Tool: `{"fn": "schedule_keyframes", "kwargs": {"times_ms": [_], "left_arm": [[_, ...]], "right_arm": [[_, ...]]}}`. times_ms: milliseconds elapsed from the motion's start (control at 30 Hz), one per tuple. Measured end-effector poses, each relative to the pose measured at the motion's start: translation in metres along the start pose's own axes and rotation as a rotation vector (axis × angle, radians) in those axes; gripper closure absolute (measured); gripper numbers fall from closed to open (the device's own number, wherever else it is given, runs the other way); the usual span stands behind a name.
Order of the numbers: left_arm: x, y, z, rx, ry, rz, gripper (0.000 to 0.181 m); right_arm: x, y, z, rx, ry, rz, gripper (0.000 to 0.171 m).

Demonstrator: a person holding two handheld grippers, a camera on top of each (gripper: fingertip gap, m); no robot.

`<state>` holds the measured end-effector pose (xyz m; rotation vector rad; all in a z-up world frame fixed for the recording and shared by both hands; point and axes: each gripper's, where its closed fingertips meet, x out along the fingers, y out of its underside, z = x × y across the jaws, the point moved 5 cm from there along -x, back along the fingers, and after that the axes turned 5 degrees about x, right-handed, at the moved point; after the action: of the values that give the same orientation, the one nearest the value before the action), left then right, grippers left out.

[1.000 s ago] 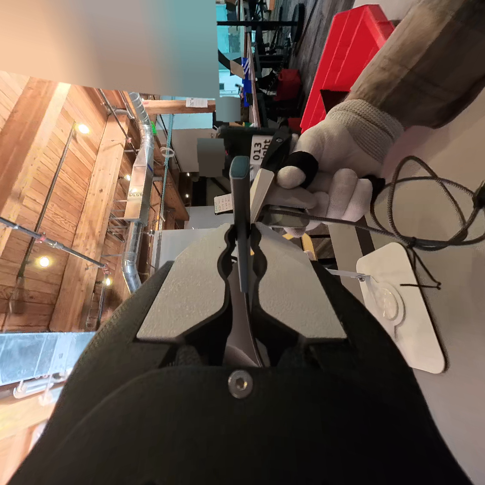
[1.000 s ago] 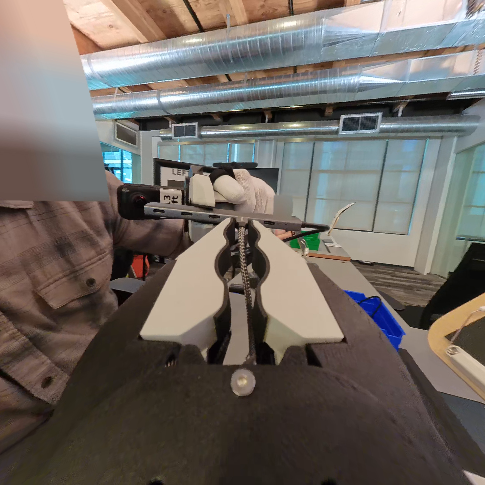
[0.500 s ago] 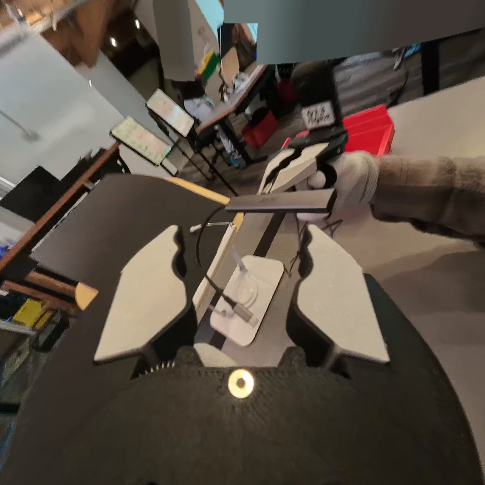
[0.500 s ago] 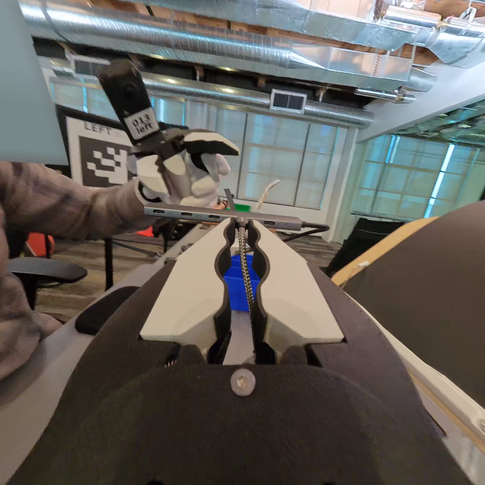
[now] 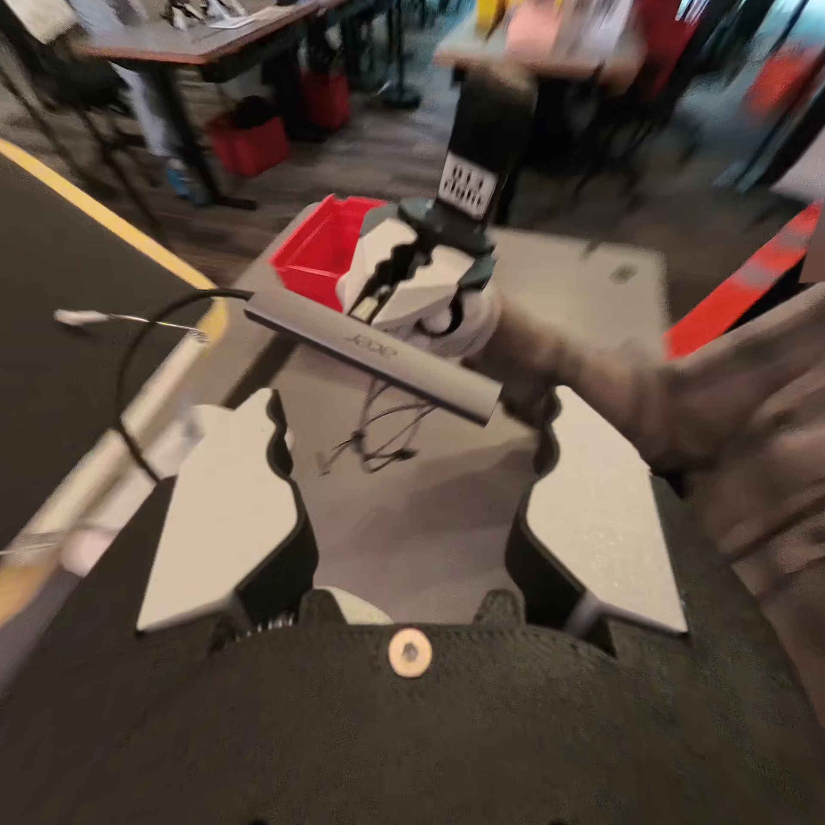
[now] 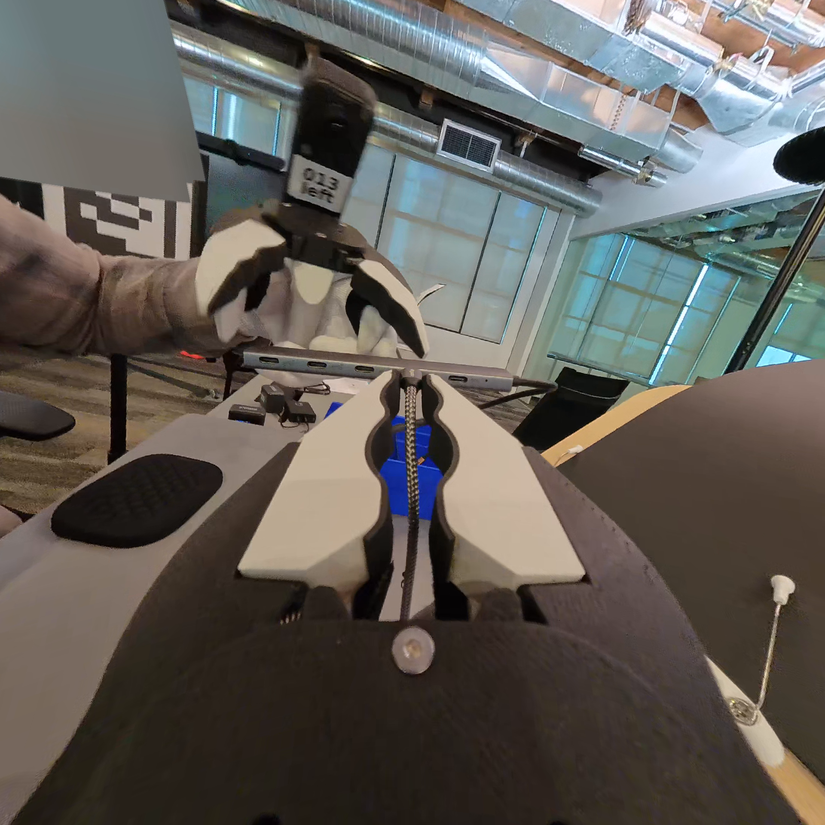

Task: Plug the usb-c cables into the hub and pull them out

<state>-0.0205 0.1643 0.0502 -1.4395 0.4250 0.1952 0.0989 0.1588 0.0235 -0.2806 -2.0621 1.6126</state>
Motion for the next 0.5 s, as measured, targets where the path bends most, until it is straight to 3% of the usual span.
{"fn": "schedule_keyframes", "kwargs": {"times_ms": [100, 200, 333, 500], "left_arm": [[0.004, 0.004, 0.004, -0.288, 0.169, -0.129, 0.091], [0.013, 0.016, 0.013, -0.456, 0.226, -0.180, 0.111], [0.024, 0.032, 0.011, -0.564, 0.291, -0.208, 0.136], [0.027, 0.049, 0.005, -0.652, 0.350, -0.262, 0.155]], "right_arm": [[0.002, 0.004, 0.004, -0.017, -0.033, 0.005, 0.164], [0.006, 0.009, 0.011, -0.032, -0.080, 0.015, 0.164], [0.012, 0.016, 0.015, -0.057, -0.101, 0.040, 0.165], [0.017, 0.028, 0.019, -0.078, -0.127, 0.084, 0.164]]}}
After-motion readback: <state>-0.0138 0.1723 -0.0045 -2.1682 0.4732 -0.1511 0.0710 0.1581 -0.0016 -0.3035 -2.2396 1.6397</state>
